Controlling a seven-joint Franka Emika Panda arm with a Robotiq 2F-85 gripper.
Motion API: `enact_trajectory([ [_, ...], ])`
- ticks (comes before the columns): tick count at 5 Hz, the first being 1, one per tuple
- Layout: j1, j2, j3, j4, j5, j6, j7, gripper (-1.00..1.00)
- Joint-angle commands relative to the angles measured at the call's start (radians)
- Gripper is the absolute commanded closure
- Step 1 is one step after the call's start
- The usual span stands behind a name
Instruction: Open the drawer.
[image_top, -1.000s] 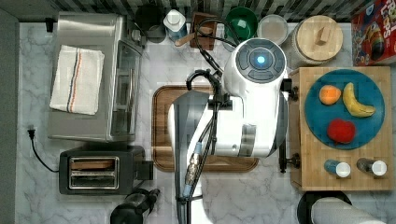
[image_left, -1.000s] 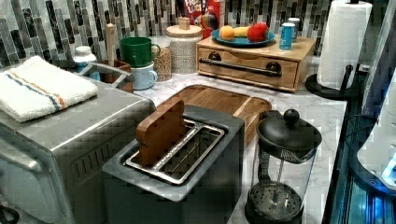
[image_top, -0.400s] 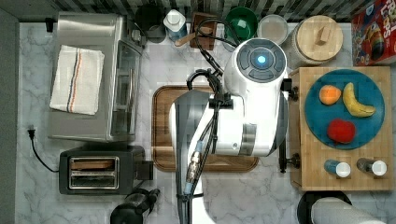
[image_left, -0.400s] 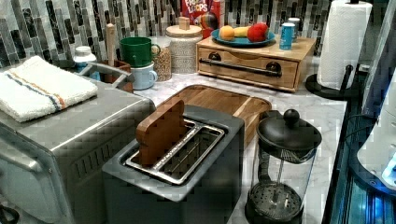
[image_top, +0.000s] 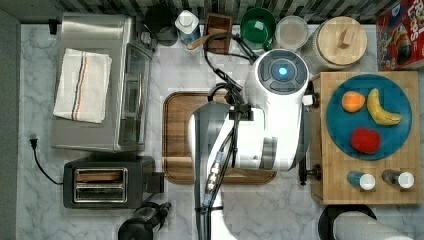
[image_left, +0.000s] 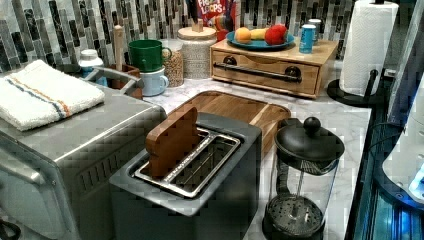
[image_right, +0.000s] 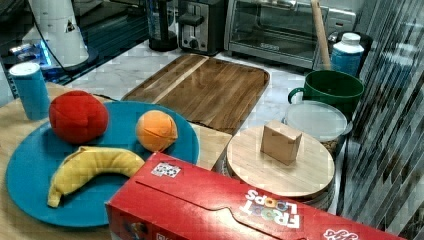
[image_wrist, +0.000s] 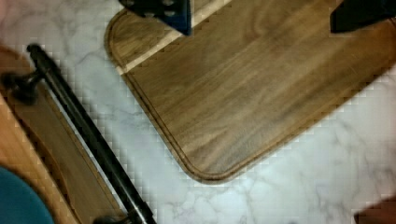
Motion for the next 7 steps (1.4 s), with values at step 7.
enact_trajectory([
  [7, -0.094, -0.097, -0.156, -0.364, -0.07, 0.42, -0.636, -1.0],
])
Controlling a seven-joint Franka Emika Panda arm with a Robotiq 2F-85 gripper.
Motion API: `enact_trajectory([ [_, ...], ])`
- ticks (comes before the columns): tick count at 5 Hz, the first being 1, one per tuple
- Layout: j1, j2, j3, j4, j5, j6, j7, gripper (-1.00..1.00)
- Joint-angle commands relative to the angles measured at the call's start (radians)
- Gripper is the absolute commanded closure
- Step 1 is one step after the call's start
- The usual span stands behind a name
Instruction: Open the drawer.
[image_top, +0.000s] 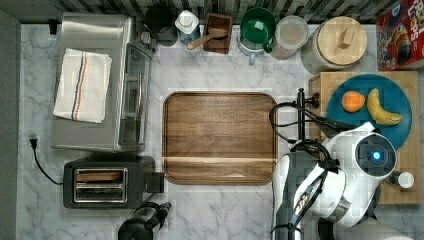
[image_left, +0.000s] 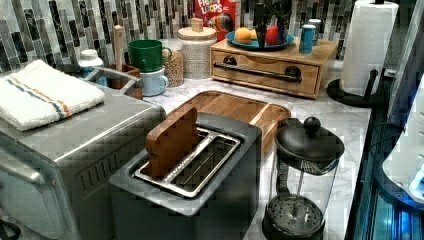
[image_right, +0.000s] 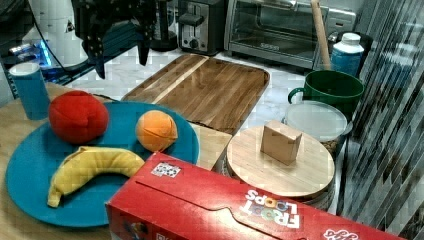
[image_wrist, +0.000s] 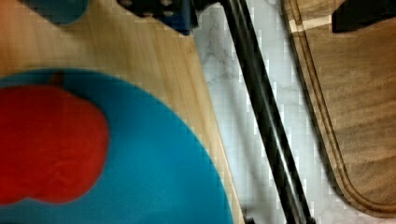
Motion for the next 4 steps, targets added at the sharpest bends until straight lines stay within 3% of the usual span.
enact_trajectory([
  [1, 0.071, 0.016, 0.054, -0.021, 0.006, 0.15, -0.033, -1.0],
  [3, 0.032, 0.097, 0.065, -0.023, 0.089, 0.241, -0.141, -1.0],
  [4, 0.074, 0.133, 0.018, -0.037, 0.119, 0.303, -0.164, -1.0],
])
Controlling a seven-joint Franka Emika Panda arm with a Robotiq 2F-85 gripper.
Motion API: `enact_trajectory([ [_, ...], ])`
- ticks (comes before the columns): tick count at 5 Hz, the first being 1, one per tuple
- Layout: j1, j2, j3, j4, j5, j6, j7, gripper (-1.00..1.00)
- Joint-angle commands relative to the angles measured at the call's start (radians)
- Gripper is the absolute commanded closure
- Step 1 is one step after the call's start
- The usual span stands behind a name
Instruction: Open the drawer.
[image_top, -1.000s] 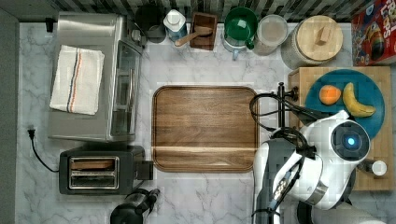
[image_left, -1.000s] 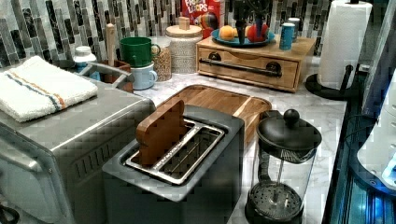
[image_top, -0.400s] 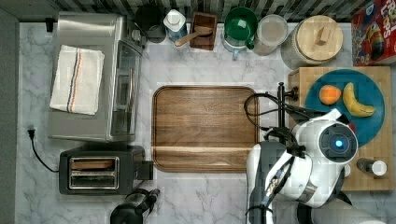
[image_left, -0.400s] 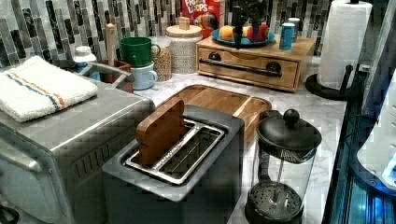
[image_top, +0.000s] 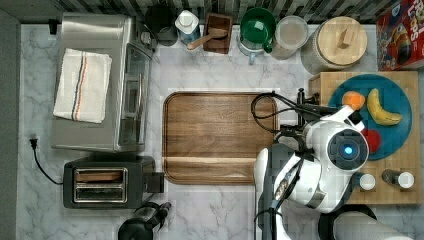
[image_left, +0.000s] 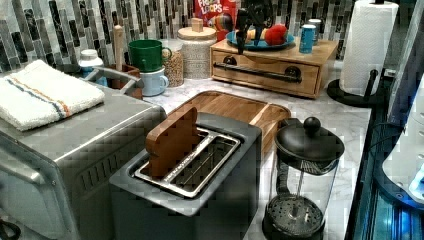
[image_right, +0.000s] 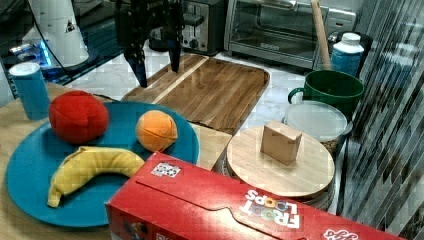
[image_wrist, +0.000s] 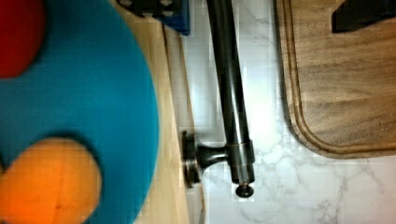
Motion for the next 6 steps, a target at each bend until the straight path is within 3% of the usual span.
enact_trajectory([
  [1, 0.007, 0.104, 0.003, -0.034, 0.043, 0.132, -0.063, -1.0],
  [2, 0.014, 0.109, -0.016, -0.061, -0.03, 0.177, -0.012, -1.0],
  [3, 0.057, 0.14, -0.06, -0.068, 0.008, 0.207, -0.052, -1.0],
  [4, 0.009, 0.155, 0.004, -0.065, 0.059, 0.214, -0.102, -1.0],
  [6, 0.031, 0.185, 0.047, -0.056, 0.085, 0.246, -0.073, -1.0],
])
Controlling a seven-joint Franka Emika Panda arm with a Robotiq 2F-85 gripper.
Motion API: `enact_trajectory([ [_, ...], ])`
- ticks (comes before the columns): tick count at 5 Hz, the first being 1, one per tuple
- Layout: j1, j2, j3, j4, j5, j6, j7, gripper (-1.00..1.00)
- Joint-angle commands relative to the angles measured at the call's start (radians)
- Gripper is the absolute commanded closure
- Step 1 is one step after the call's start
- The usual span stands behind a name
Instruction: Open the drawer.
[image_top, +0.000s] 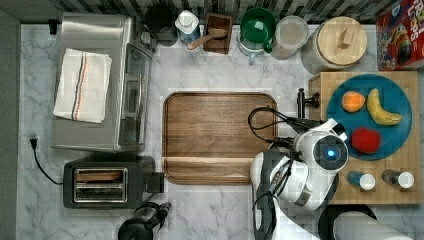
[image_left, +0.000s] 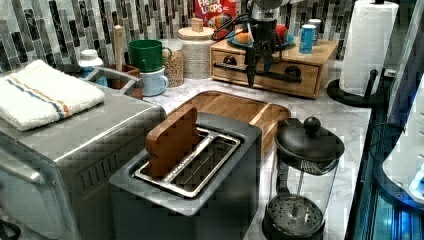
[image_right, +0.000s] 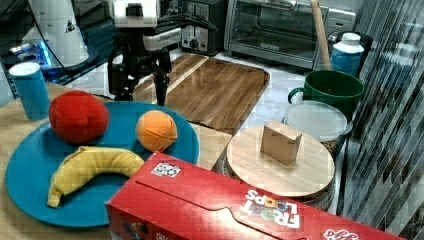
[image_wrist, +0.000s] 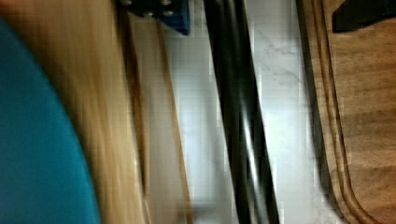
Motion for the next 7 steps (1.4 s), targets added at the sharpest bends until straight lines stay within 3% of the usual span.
enact_trajectory([
  [1, 0.036, 0.058, 0.108, 0.045, 0.128, 0.084, -0.079, -1.0],
  [4, 0.118, 0.019, 0.188, -0.024, 0.053, 0.1, 0.107, -1.0],
  [6, 0.239, -0.023, 0.195, -0.083, 0.006, 0.116, 0.292, -1.0],
  [7, 0.269, -0.03, 0.224, -0.084, 0.009, 0.109, 0.367, -1.0],
])
